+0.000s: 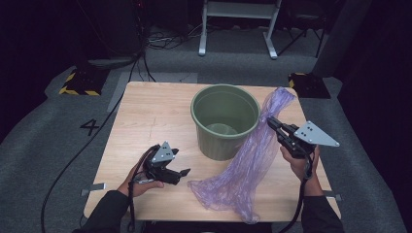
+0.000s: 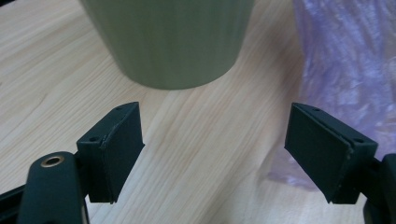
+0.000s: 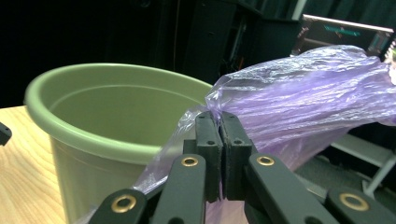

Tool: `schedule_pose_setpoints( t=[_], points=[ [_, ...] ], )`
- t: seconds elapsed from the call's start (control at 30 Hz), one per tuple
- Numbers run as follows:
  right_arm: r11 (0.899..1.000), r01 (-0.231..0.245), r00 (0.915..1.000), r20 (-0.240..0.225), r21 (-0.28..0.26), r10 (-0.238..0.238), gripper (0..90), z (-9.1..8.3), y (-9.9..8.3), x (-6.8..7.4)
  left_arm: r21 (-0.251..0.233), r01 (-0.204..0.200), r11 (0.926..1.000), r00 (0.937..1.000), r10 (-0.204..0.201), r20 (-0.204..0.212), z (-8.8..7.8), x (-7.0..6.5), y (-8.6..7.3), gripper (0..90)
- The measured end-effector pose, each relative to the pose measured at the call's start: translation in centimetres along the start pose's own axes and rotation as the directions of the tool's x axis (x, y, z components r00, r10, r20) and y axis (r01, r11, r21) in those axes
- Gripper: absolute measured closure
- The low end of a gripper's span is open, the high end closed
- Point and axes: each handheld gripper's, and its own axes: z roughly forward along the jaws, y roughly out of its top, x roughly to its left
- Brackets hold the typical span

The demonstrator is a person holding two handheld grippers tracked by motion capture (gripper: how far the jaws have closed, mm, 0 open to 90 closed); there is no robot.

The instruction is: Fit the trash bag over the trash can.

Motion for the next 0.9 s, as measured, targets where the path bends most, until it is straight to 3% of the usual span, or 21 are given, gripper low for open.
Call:
schedule_pose_setpoints(
  t=[0.2, 0.53, 0.6, 0.7, 0.9],
  points=[
    [0.999, 0.053, 0.9975, -0.045, -0.004, -0.054, 87.9, 0.4, 1.4, 0.9, -0.047, -0.012, 0.9988, 0.9964, 0.016, 0.083, 0.0, -1.6, 1.6, 18.4],
    [0.992, 0.126, 0.985, -0.121, 0.013, -0.124, 87.9, 2.3, 2.7, 2.6, -0.106, -0.036, 0.9937, 0.9849, 0.054, 0.164, 0.9, -5.1, 4.8, 16.5],
    [0.99, 0.141, 0.9816, -0.132, 0.015, -0.138, 87.8, 2.6, 2.9, 2.9, -0.108, -0.045, 0.9931, 0.9861, 0.061, 0.154, 1.2, -5.7, 5.5, 16.5],
    [0.987, 0.158, 0.9779, -0.142, 0.02, -0.153, 87.9, 2.9, 3.1, 3.5, -0.115, -0.033, 0.9928, 0.9782, 0.055, 0.2, 1.9, -6.2, 6.6, 15.9],
    [0.982, 0.186, 0.9723, -0.15, 0.037, -0.179, 87.8, 3.8, 3.4, 4.2, -0.098, -0.03, 0.9948, 0.9741, 0.051, 0.22, 4.0, -7.1, 8.4, 15.7]
  ],
)
